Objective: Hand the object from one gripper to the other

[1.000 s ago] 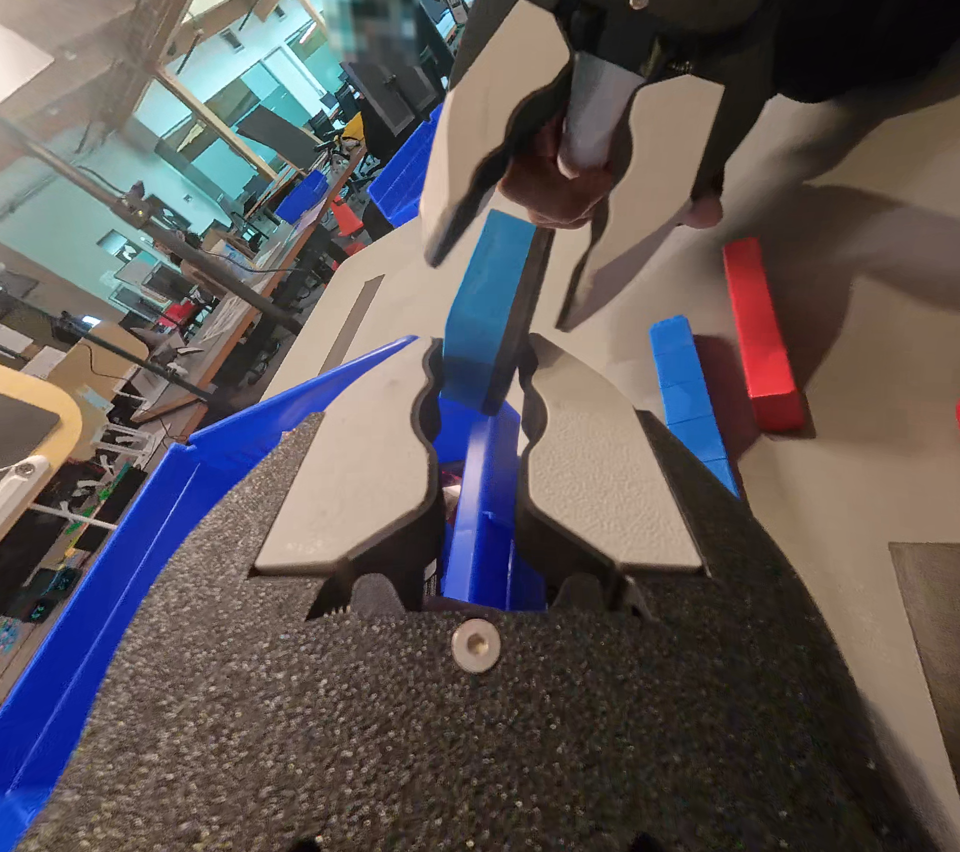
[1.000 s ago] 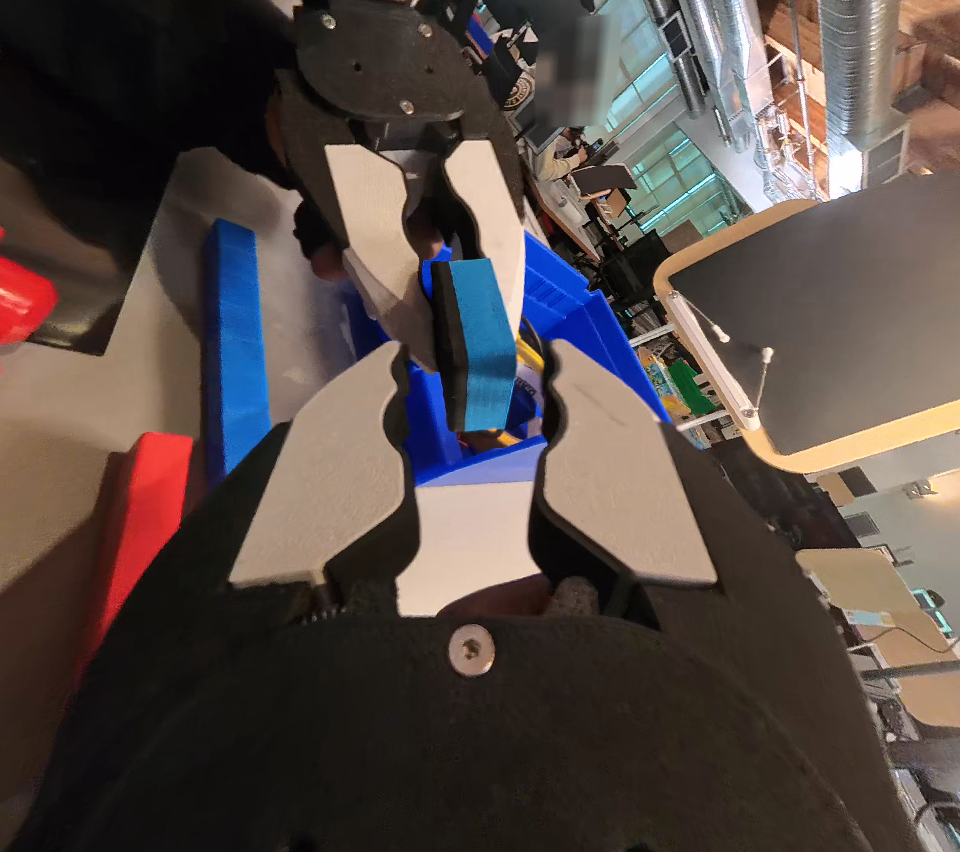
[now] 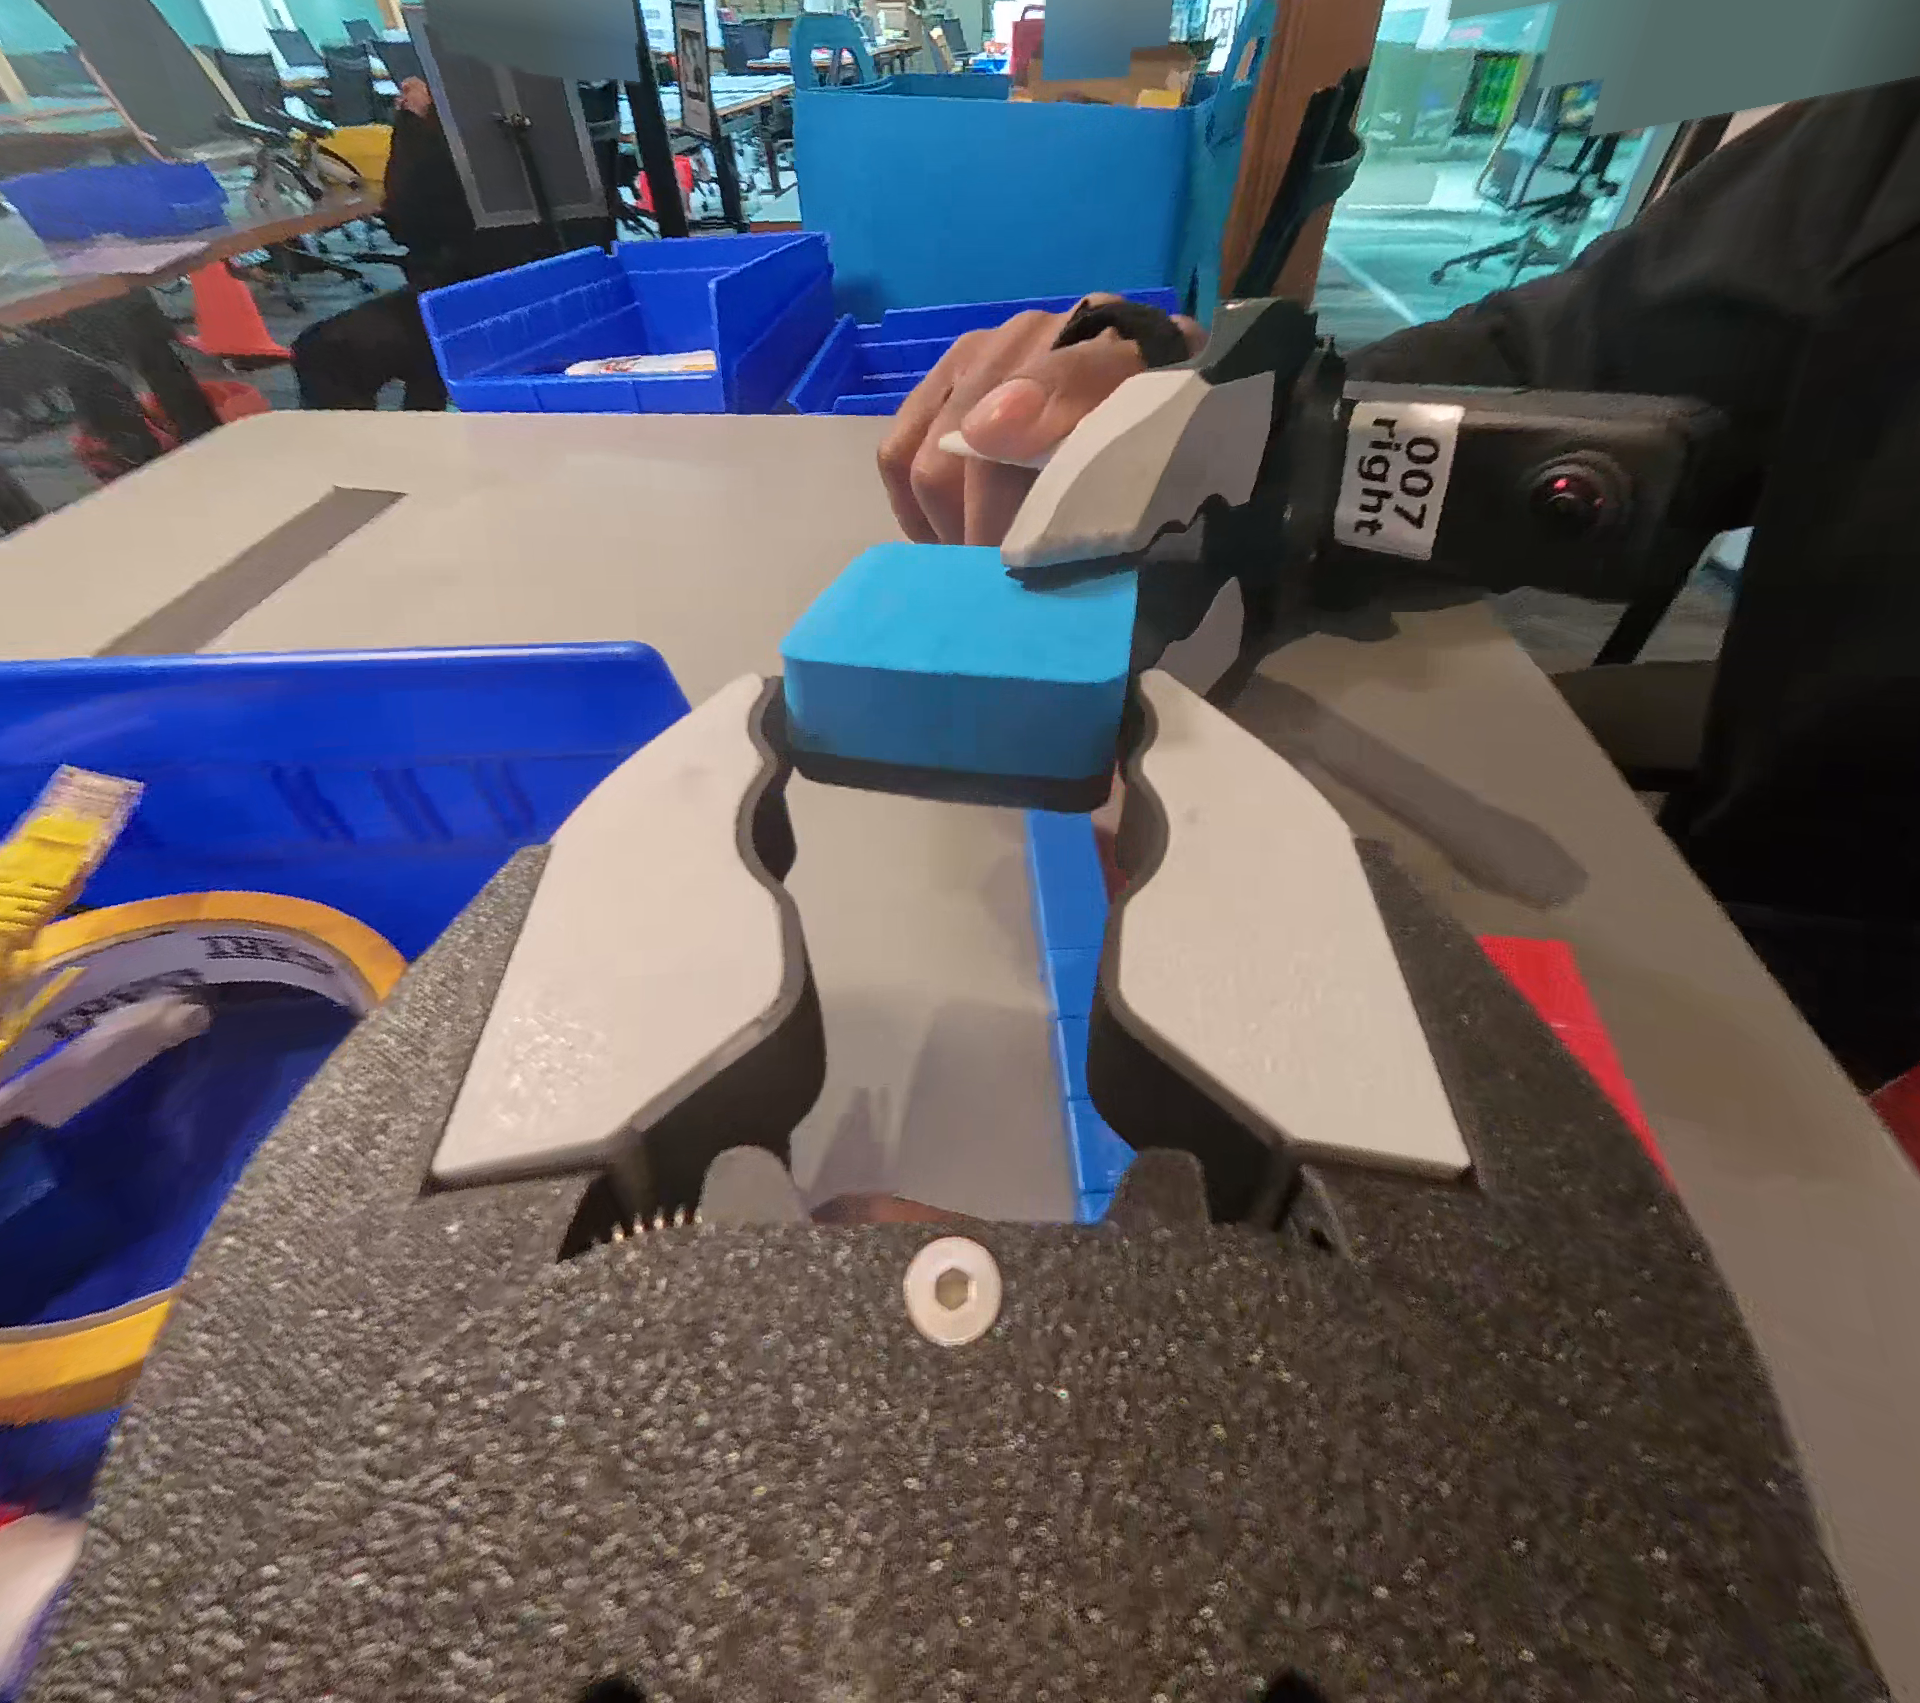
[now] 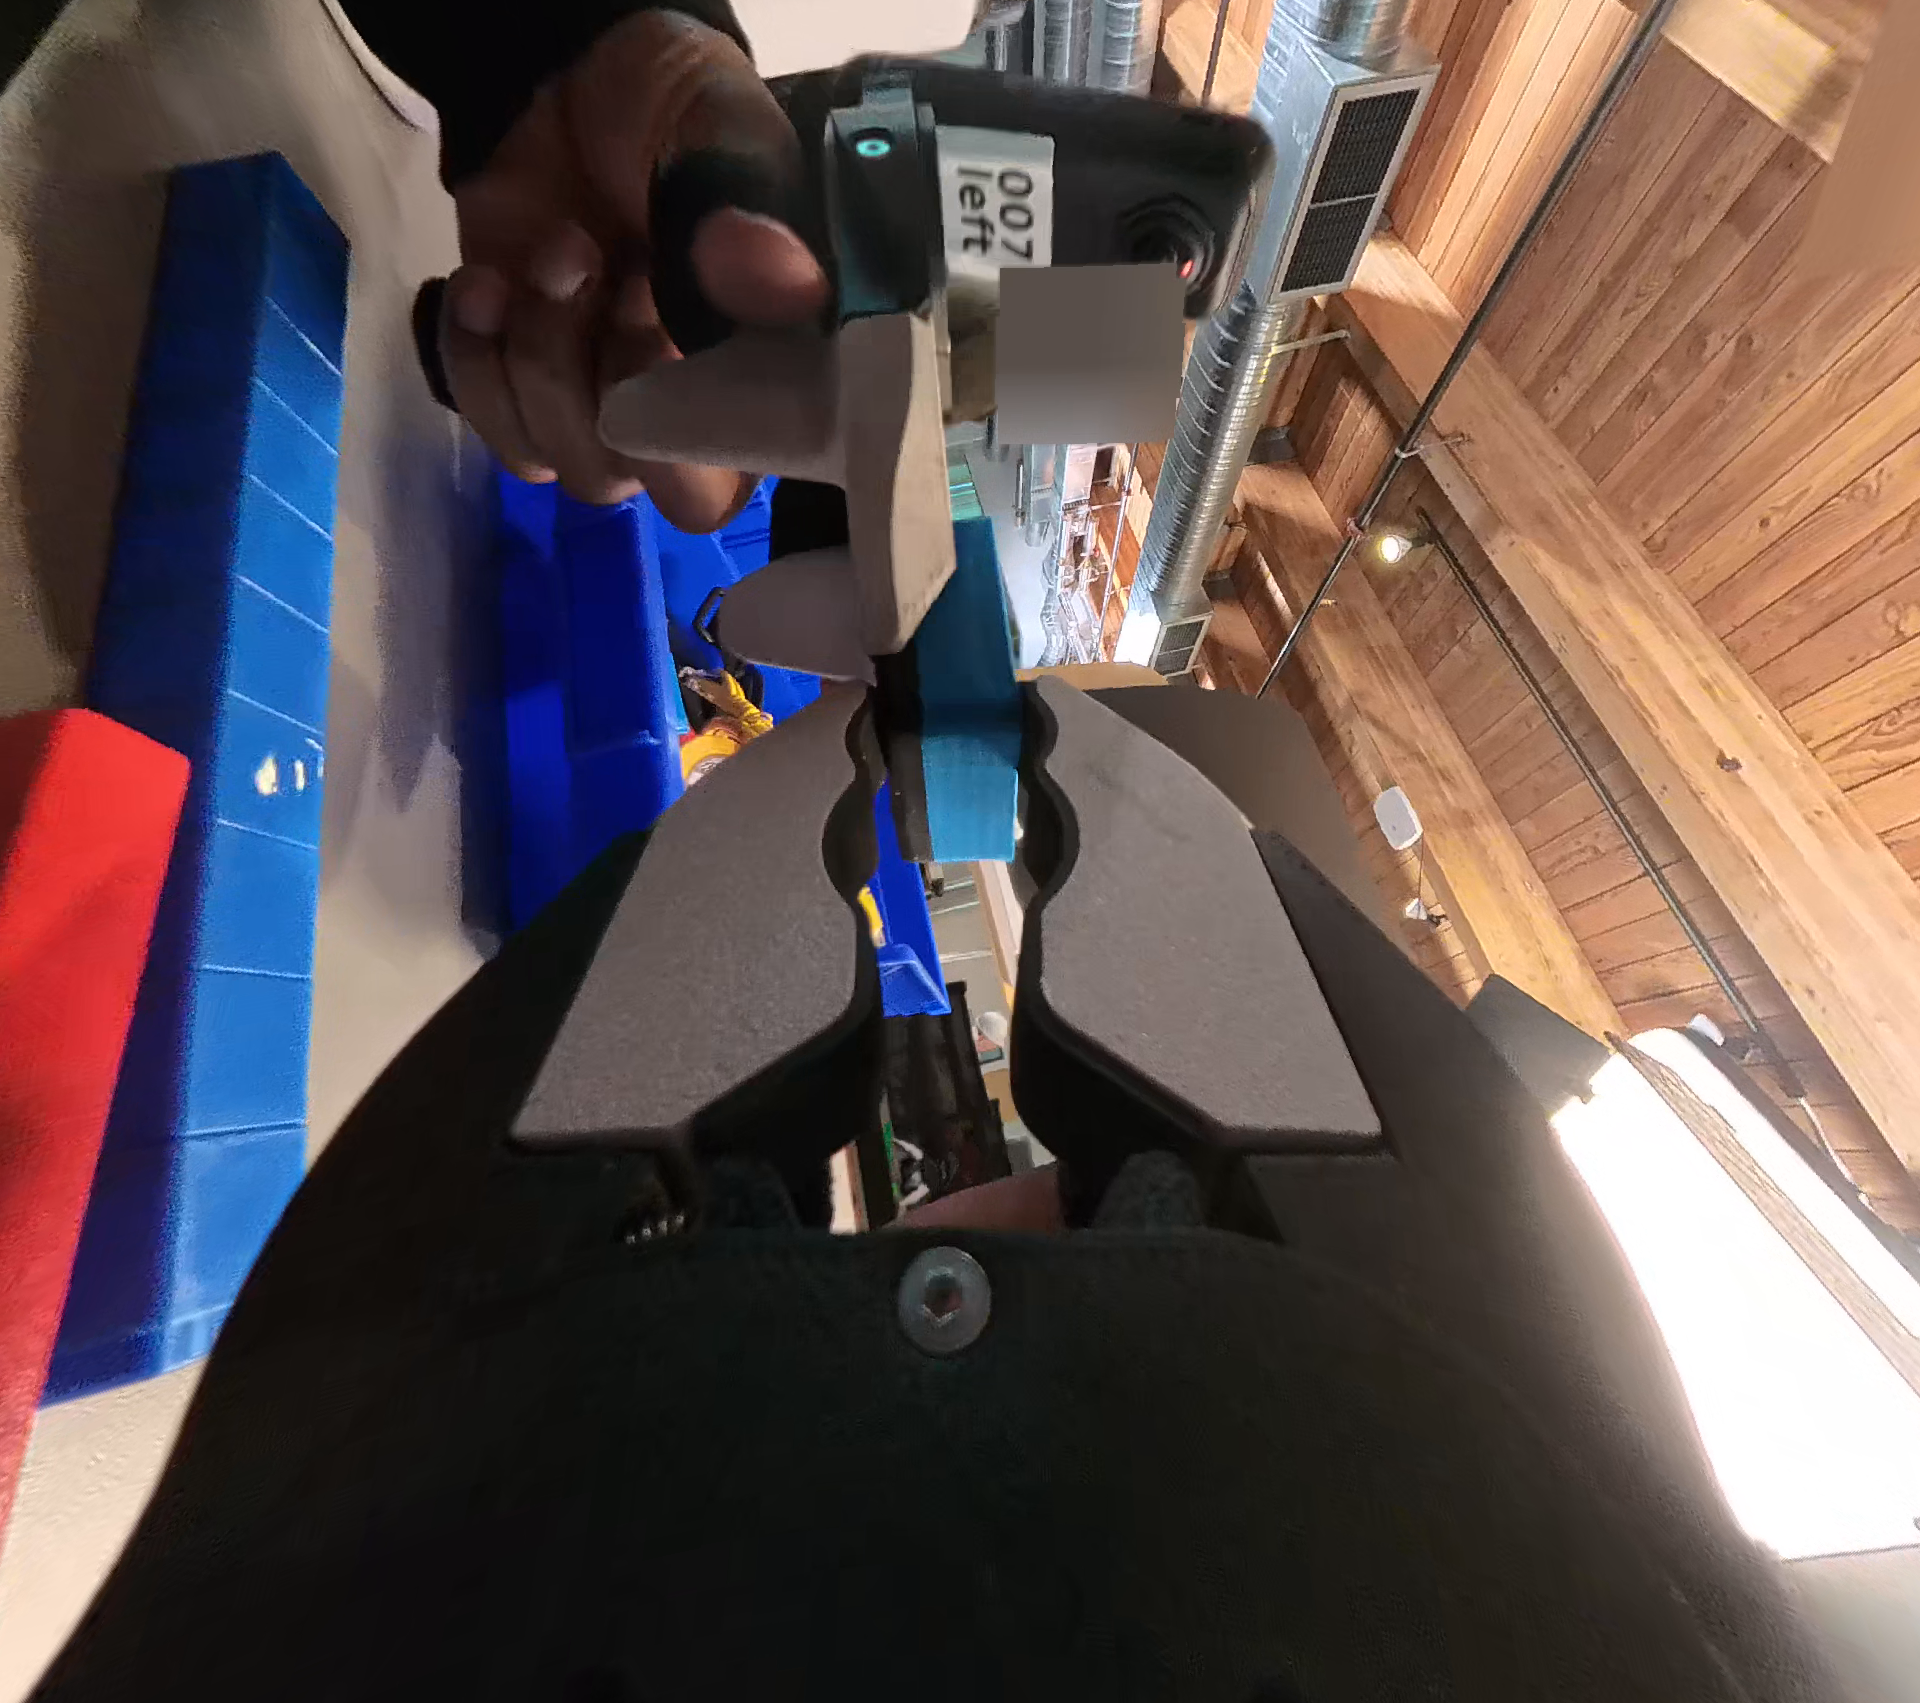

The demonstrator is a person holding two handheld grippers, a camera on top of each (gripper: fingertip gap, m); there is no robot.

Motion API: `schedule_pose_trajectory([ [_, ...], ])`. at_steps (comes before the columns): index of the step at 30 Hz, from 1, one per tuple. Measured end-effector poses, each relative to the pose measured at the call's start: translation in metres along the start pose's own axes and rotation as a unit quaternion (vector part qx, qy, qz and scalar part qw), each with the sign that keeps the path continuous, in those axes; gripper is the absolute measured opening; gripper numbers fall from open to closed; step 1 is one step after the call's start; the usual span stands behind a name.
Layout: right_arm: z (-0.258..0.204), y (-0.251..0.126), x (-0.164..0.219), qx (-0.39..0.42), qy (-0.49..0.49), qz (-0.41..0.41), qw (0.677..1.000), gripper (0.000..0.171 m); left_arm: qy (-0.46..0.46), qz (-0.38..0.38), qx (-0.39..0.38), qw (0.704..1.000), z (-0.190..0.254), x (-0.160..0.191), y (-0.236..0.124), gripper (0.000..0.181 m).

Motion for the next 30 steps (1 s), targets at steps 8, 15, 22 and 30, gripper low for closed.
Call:
schedule_pose_trajectory([
  [8, 0.016, 0.007, 0.028, -0.031, 0.244, -0.116, 0.962, 0.035, 0.206, -0.065, -0.220, 0.951, -0.017, -0.024, -0.023, 0.061],
  [15, 0.028, 0.023, 0.033, -0.102, 0.580, -0.222, 0.778, 0.072, 0.422, -0.208, -0.374, 0.799, -0.018, -0.019, -0.015, 0.061],
  [22, 0.017, 0.029, 0.023, -0.101, 0.621, -0.273, 0.728, 0.086, 0.518, -0.259, -0.392, 0.715, -0.008, -0.013, 0.007, 0.061],
  [30, 0.011, 0.024, 0.030, -0.087, 0.518, -0.280, 0.804, 0.058, 0.496, -0.241, -0.322, 0.769, 0.001, -0.009, 0.017, 0.062],
])
Point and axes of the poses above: each gripper's, where its closed fingertips meet, y out along the fingers, x out of its underside, z = x × y across the jaws, the point moved 5 cm from there along -y, back along the fingers, and after that the axes turned 14 degrees about x, right-handed, at the moved point
